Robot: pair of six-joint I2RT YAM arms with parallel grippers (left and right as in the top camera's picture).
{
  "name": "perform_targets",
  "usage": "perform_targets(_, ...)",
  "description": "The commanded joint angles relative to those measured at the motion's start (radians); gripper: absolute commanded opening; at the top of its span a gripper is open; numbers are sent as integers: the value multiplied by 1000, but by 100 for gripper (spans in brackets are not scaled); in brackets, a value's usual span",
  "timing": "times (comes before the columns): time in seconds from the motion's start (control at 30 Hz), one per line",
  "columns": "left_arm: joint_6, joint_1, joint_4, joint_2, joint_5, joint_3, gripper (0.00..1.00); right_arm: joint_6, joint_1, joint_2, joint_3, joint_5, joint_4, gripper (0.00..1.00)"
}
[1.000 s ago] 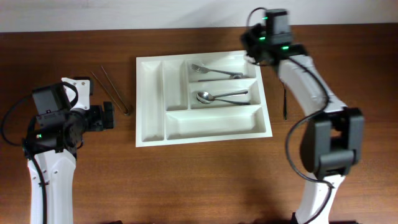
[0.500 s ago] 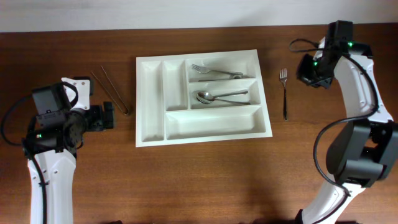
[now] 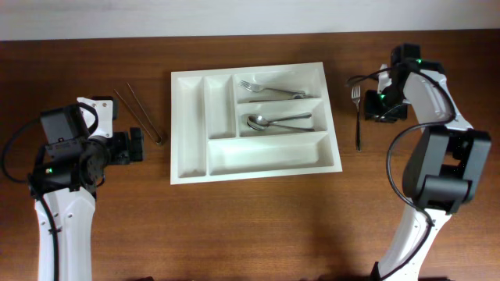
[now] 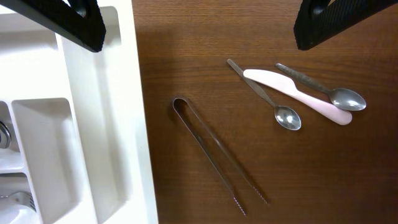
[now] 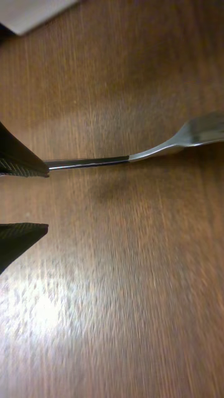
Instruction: Pack container
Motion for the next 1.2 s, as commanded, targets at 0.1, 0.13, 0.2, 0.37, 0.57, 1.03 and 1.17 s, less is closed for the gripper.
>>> perform_targets(0.1, 13, 3, 0, 2, 0, 16, 99, -17, 41, 34, -4, 12, 0, 25)
perform_targets(0.13, 13, 3, 0, 2, 0, 16, 99, -17, 47, 36, -4, 12, 3, 25)
perform_targets(0.2, 13, 3, 0, 2, 0, 16, 99, -17, 58, 39, -4, 14, 21, 25)
perform_targets(0.37, 13, 3, 0, 2, 0, 16, 99, -17, 63, 39, -3, 16, 89, 36)
perform_targets(0.57, 13, 3, 0, 2, 0, 16, 99, -17, 63, 44, -4, 17, 193, 38)
perform_targets(1.03, 13, 3, 0, 2, 0, 16, 99, -17, 65, 115, -4, 16, 319, 37)
perform_targets(1.17, 13, 3, 0, 2, 0, 16, 99, -16, 65, 116, -4, 8, 364, 36)
